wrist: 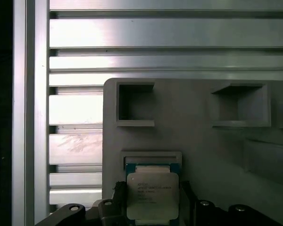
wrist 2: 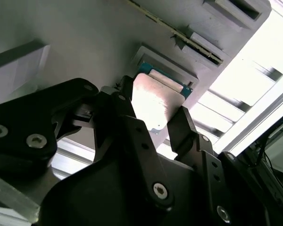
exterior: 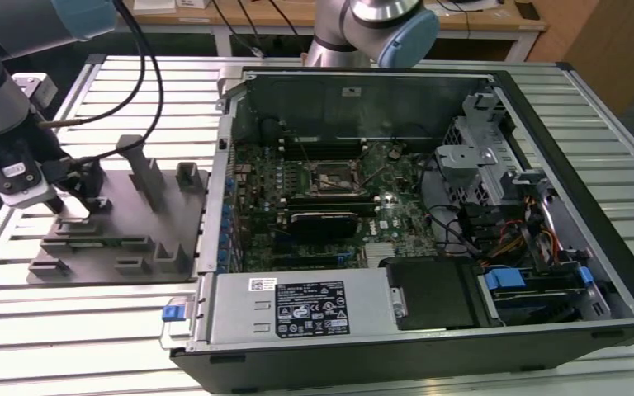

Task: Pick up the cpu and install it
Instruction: 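Pick up the cpu and move it towards the insertion slot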

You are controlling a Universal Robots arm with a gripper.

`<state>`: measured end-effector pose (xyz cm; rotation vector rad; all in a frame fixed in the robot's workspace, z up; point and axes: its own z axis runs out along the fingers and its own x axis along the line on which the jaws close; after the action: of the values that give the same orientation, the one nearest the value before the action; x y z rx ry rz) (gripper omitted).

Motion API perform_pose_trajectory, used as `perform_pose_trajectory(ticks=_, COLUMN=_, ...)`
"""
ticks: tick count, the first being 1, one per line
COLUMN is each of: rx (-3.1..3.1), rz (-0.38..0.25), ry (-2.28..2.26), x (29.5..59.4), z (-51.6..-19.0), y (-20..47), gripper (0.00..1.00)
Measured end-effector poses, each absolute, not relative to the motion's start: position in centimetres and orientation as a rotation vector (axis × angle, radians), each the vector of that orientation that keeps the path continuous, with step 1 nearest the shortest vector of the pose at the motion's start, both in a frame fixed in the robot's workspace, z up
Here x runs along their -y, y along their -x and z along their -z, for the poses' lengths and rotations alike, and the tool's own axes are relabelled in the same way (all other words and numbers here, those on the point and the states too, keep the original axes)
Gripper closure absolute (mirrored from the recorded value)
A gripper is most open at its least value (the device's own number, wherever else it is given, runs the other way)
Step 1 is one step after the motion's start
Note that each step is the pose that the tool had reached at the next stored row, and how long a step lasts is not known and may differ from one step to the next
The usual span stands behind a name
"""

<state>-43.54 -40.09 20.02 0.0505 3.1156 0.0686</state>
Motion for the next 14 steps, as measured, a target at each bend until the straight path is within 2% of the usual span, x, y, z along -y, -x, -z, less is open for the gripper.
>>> perform_pose_trajectory(ticks=14, rx=-3.116, rz=-0.073, ry=-0.049, x=39.9, z=-18.6, y=43.6, gripper=0.46)
